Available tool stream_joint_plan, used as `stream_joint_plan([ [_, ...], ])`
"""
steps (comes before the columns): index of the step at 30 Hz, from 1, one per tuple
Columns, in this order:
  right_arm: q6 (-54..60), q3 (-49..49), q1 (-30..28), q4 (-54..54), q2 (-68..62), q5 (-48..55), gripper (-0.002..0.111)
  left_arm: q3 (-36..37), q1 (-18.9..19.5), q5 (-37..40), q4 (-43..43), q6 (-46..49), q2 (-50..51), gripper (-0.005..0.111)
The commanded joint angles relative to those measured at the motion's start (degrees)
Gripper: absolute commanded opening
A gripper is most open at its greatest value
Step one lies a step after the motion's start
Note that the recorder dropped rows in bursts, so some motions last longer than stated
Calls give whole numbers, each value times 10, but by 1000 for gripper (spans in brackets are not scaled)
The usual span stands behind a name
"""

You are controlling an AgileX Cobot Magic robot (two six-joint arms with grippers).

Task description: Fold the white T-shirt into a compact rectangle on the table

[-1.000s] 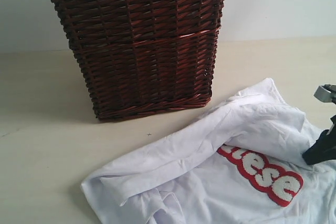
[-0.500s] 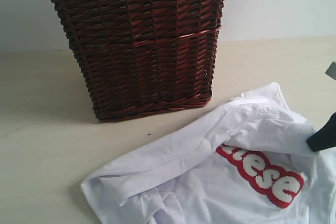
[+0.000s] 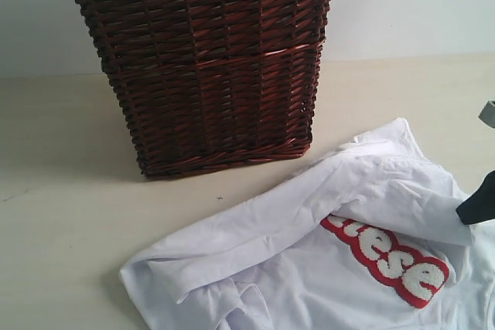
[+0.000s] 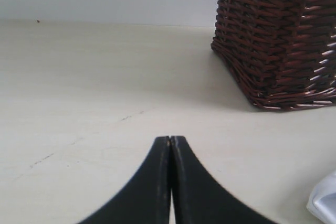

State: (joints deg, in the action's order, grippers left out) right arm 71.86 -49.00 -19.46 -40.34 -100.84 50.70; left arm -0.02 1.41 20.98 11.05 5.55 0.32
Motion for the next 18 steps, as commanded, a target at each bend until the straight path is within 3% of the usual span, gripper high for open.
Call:
stream_joint_plan([
  [1, 0, 21, 1, -34, -12, -3, 29, 0, -5, -3, -1, 1, -3, 0],
  [3, 11, 27, 5, -48, -20, -8, 25, 0, -5, -3, -1, 1, -3, 0],
  [6, 35, 29, 8, -91, -14, -25, 0, 0, -5, -3, -1, 1, -3, 0],
  [11, 103, 29, 8, -253, 20, -1, 0, 0, -5, -3, -1, 1, -3, 0],
  [18, 287, 29, 22, -500, 22, -3, 0, 0, -5, -3, -1, 1, -3, 0],
])
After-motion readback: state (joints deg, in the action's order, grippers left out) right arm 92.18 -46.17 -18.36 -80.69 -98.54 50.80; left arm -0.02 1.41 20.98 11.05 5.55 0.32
